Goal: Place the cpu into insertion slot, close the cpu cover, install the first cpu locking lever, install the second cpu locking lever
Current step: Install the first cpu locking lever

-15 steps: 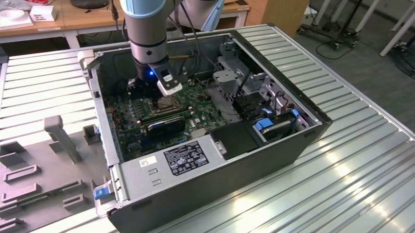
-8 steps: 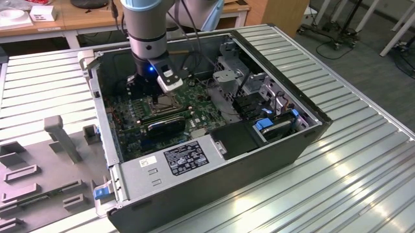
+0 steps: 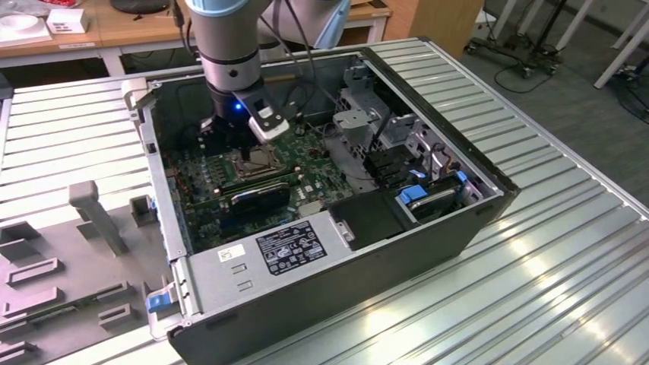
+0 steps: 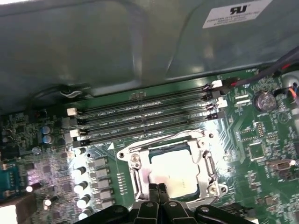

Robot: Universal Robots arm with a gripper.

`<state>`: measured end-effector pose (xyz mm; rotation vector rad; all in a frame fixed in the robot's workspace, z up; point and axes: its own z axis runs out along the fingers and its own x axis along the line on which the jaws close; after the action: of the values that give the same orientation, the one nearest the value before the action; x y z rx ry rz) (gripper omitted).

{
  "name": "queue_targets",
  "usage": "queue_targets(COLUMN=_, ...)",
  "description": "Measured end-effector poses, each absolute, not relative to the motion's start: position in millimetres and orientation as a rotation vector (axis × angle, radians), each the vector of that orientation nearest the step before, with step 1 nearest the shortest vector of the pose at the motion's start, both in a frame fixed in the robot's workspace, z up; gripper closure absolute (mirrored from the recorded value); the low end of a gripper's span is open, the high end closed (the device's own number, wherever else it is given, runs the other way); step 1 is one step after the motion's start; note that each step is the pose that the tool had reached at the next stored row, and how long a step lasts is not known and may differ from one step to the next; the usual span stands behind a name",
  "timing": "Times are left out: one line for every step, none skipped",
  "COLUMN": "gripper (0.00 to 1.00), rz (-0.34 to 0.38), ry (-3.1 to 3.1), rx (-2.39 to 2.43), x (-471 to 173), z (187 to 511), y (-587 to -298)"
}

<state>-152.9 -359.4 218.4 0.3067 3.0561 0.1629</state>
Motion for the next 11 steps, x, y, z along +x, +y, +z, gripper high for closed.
queue_targets(gripper=0.89, rz=0.164, ry=3.054, rx=0.295, x=-152.6, z=218.4, y=-359.4)
queue_targets(gripper=0.89, rz=0.164, ry=3.055, rx=0.287, x=-152.2, z=218.4, y=-359.6)
queue_targets(gripper=0.89, rz=0.164, ry=3.055, rx=0.285, x=-152.2, z=218.4, y=-359.7)
queue_targets(gripper=0.89, rz=0.164, ry=3.056, rx=0.285, x=-152.0, z=218.4, y=-360.0)
queue_targets(gripper=0.89, rz=0.164, ry=3.059, rx=0.285, x=-151.6, z=218.4, y=-360.2)
queue_targets(gripper=0.89, rz=0.163, ry=3.066, rx=0.286, x=-150.9, z=218.4, y=-360.6)
queue_targets(gripper=0.89, rz=0.163, ry=3.070, rx=0.287, x=-150.5, z=218.4, y=-360.8)
queue_targets(gripper=0.89, rz=0.163, ry=3.072, rx=0.287, x=-150.0, z=218.4, y=-361.0)
queue_targets(gripper=0.89, rz=0.162, ry=3.073, rx=0.288, x=-149.7, z=218.4, y=-361.0)
queue_targets(gripper=0.89, rz=0.162, ry=3.073, rx=0.288, x=-149.8, z=218.4, y=-361.0)
queue_targets(gripper=0.89, rz=0.162, ry=3.073, rx=0.288, x=-149.8, z=218.4, y=-361.0)
